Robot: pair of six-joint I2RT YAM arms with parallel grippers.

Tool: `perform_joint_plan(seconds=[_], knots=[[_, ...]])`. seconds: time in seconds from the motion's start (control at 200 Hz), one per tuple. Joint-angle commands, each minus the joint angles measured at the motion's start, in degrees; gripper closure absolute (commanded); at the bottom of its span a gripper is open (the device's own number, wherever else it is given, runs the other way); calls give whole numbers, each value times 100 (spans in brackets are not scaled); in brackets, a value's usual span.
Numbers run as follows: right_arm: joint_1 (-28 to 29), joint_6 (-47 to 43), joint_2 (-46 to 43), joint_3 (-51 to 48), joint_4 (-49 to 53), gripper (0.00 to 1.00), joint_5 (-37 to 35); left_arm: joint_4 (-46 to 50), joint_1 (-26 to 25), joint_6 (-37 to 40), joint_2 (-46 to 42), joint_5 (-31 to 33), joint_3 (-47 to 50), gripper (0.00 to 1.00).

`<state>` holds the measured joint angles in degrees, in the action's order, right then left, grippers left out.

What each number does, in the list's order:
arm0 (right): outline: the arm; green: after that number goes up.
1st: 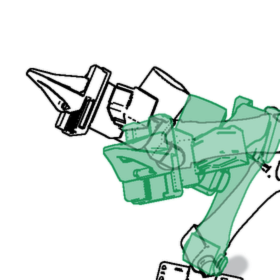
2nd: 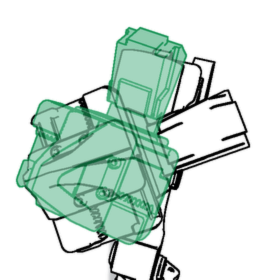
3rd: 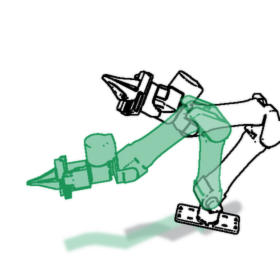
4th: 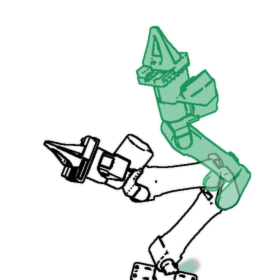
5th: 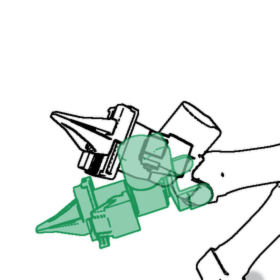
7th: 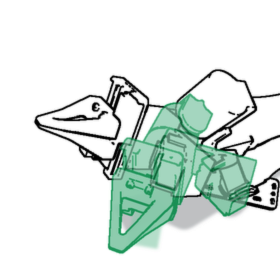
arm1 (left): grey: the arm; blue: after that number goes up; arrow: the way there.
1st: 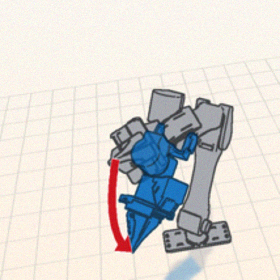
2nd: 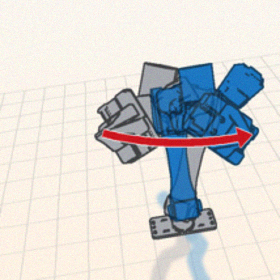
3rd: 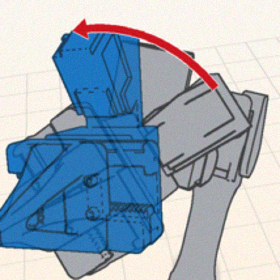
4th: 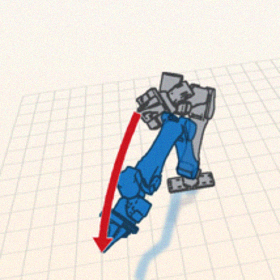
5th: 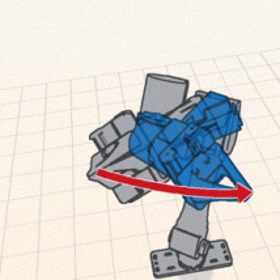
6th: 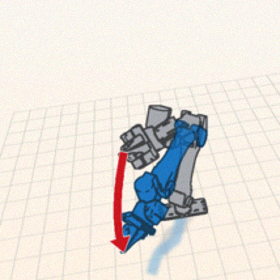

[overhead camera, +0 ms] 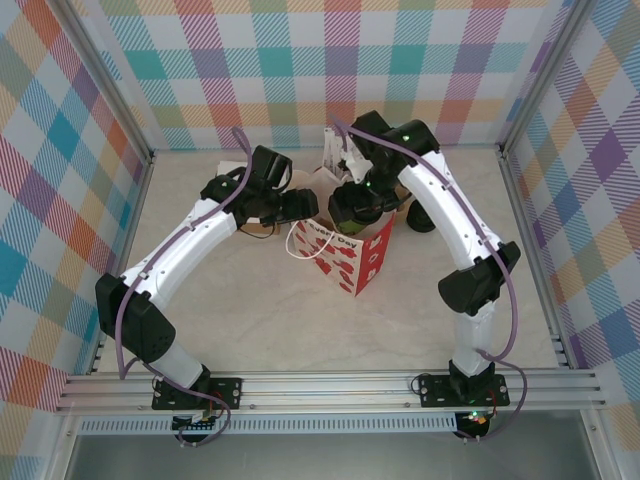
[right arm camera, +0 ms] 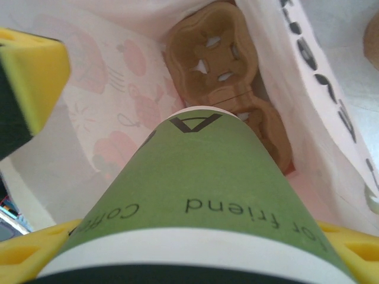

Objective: Pack the takeout coffee

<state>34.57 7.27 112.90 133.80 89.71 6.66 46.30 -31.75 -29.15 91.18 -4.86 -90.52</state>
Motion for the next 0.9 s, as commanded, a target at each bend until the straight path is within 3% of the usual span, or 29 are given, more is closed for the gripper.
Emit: perform_joint_plan(seconds=[0.0,0.545,0.895], knots=[[149,-23,-114,59,-156,27,257,-12,-67,-36,-135,95,78,26],[340,-60,74,297,123,26,243,54,-67,5,-161,141,83,25],[56,44,161,196,135,26,380,28,-68,155,-241,119,188,25]])
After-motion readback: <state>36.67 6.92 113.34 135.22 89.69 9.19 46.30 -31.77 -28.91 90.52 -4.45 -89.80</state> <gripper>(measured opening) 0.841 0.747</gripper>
